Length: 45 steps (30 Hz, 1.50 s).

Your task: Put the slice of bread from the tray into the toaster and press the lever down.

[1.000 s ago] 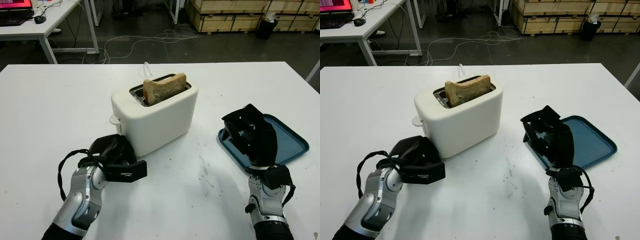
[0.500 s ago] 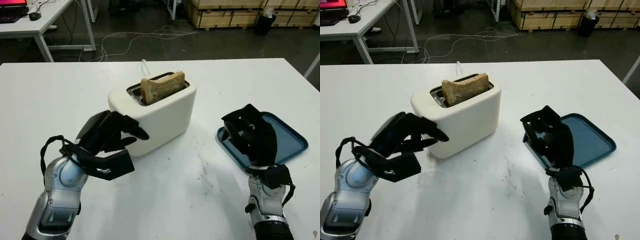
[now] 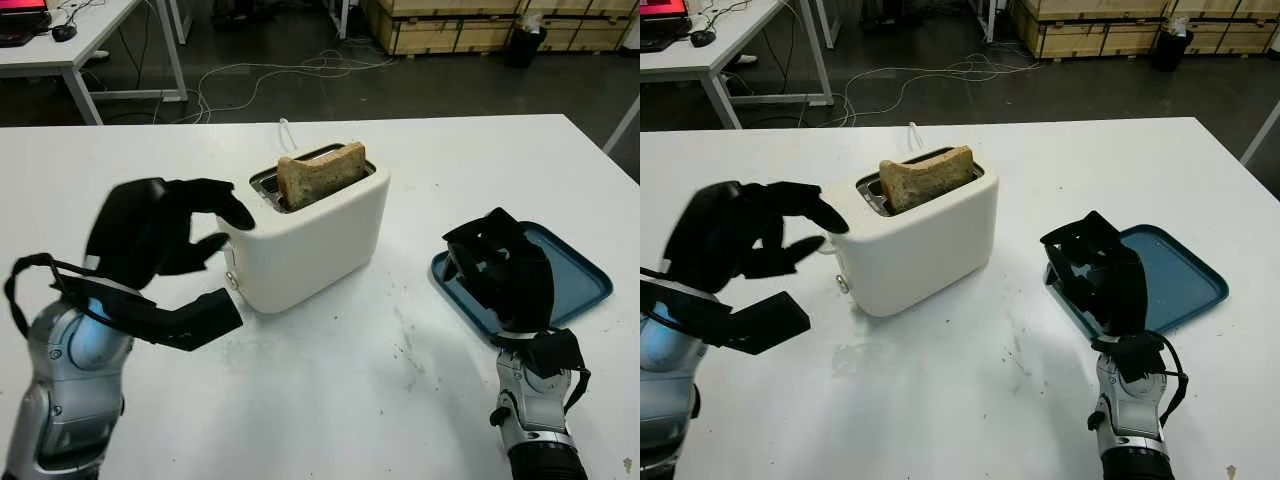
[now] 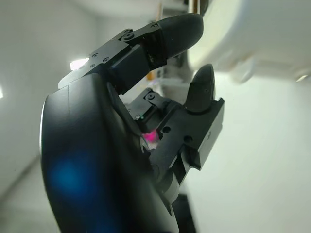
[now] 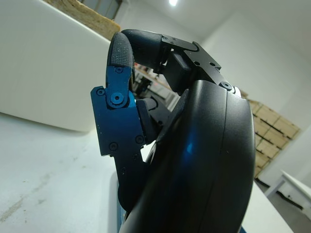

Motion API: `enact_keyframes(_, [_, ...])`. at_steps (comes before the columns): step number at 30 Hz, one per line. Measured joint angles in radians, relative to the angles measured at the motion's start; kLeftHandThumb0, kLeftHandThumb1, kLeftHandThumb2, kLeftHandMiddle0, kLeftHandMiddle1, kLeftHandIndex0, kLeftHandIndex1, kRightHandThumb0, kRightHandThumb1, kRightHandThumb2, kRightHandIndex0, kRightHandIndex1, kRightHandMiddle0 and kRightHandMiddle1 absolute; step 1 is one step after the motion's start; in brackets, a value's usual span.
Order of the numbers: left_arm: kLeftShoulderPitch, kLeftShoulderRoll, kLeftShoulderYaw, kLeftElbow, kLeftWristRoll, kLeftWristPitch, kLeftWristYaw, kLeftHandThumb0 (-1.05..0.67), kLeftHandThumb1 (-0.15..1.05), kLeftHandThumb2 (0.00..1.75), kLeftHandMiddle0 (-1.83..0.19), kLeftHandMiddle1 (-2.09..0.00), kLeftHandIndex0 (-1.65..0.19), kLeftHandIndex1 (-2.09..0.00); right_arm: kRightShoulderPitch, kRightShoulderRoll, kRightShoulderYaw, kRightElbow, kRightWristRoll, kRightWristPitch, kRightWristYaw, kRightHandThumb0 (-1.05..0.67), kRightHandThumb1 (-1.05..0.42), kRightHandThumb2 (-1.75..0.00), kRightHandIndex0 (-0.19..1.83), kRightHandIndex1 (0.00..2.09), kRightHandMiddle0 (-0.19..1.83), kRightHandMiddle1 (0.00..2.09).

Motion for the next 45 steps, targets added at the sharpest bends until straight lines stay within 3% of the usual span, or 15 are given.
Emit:
enact_keyframes(5, [-0.012, 0.04, 0.0, 0.072, 0.061, -0.005, 0.0, 0.17, 0.74, 0.0, -1.06, -1.52, -1.24, -0.13, 0.0, 0.0, 0.0, 0.0, 0.0, 0.0, 0.0, -0.37, -0.92, -0.3, 0.96, 1.75, 0.63, 1.75])
enact_keyframes(13, [-0.028, 0.065, -0.012, 0.128, 0.078, 0.003, -0.069, 0.11, 0.83, 0.01, -1.12, -1.34, -1.09, 0.0, -0.001, 0.0, 0.001, 0.0, 0.0, 0.0, 0.0, -0.37, -0.92, -0.3, 0.95, 1.75, 0.63, 1.75])
enact_keyframes(24, [-0.032, 0.067, -0.037, 0.188, 0.077, -0.016, -0.092, 0.1, 0.84, 0.0, -1.11, -1.44, -1.07, 0.0, -0.004, 0.0, 0.0, 0.001, -0.008, 0.0, -0.001, -0.37, -0.92, -0.3, 0.96, 1.75, 0.63, 1.75])
enact_keyframes(45, [-0.041, 0.069, -0.043, 0.192, 0.076, -0.014, -0.103, 0.13, 0.88, 0.0, -1.05, -1.53, -1.05, 0.0, -0.004, 0.0, 0.0, 0.003, -0.009, 0.0, -0.001, -0.37, -0.92, -0.3, 0.95, 1.75, 0.63, 1.75])
